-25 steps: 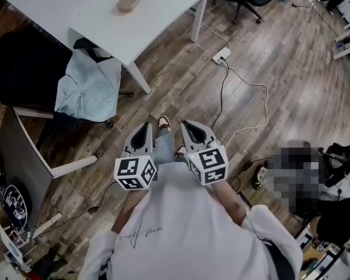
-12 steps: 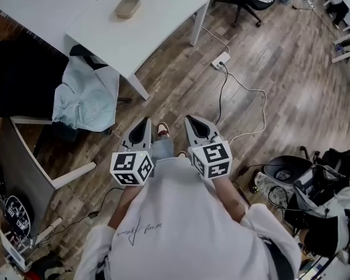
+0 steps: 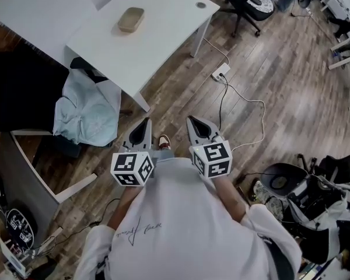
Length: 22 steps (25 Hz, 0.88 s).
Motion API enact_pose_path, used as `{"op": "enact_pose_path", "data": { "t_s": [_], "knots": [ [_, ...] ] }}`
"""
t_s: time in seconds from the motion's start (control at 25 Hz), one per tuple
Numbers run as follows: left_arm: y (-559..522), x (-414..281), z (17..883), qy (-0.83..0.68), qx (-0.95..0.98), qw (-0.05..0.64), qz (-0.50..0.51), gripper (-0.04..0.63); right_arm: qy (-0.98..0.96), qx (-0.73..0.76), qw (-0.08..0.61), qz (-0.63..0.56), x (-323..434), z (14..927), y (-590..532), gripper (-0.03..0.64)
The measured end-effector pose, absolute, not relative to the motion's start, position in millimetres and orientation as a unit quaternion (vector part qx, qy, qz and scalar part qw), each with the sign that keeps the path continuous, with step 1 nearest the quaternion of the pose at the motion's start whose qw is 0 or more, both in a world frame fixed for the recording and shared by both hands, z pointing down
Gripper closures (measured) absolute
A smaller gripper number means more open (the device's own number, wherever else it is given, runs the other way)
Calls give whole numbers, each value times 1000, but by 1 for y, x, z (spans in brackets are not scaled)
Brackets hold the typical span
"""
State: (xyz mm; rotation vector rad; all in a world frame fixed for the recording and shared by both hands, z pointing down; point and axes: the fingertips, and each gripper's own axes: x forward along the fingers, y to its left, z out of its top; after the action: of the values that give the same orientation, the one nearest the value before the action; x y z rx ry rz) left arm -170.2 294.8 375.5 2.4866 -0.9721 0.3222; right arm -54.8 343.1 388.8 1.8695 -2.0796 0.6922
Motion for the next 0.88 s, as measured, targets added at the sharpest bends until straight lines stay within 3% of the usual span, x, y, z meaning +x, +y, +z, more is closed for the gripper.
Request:
{"op": "enact_pose_path", "data": {
  "t_s": [0.88],
  "knots": [
    [193,-166,374,-368,896,231,91,588,-723,629,158,238,-36,392,252,607]
  ]
}}
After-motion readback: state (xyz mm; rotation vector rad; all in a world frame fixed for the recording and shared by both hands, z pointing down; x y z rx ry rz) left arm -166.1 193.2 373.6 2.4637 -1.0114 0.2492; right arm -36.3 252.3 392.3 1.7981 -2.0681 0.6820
